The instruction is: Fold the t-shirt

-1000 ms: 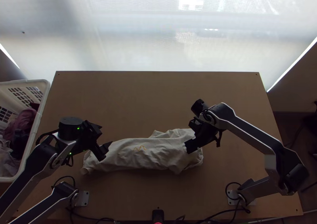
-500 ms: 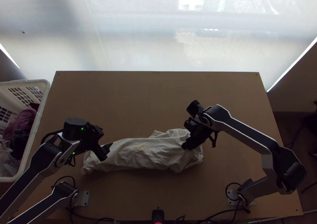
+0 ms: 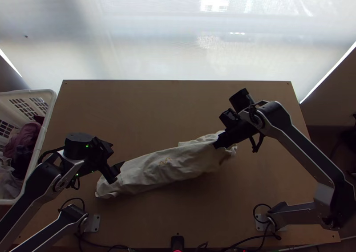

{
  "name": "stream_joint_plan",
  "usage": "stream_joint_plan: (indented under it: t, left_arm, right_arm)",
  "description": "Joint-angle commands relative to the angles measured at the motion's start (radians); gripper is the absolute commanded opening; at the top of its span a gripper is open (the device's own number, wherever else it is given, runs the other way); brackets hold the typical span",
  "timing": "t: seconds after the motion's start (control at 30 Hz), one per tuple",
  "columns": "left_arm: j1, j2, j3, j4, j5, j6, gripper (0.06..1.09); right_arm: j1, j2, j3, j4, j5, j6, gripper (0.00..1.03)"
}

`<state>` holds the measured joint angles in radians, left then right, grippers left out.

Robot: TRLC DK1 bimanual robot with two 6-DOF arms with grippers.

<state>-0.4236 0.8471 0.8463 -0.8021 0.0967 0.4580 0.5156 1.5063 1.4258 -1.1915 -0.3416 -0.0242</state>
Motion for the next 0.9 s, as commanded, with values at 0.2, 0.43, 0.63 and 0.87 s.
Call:
stream_joint_plan:
  t: [0.2,0.43,0.63,0.87]
  left_arm:
    - [-0.041,-0.005,0.036,-0.037,-0.005,0.008,1.03]
    - [-0.089,-0.010,0.022,-0.036,-0.017,0.001,1.03]
    - [-0.139,-0.016,0.000,-0.036,-0.026,-0.012,1.03]
    - [-0.196,-0.019,-0.010,-0.034,-0.034,-0.047,1.04]
  right_arm:
    - [-0.104,-0.158,0.104,-0.198,-0.013,-0.069,0.03]
    - [-0.496,-0.187,0.005,-0.198,-0.014,-0.220,0.03]
    - [-0.539,-0.176,-0.108,-0.157,-0.014,-0.218,0.03]
    - [-0.436,-0.067,-0.232,-0.079,-0.011,-0.105,0.71]
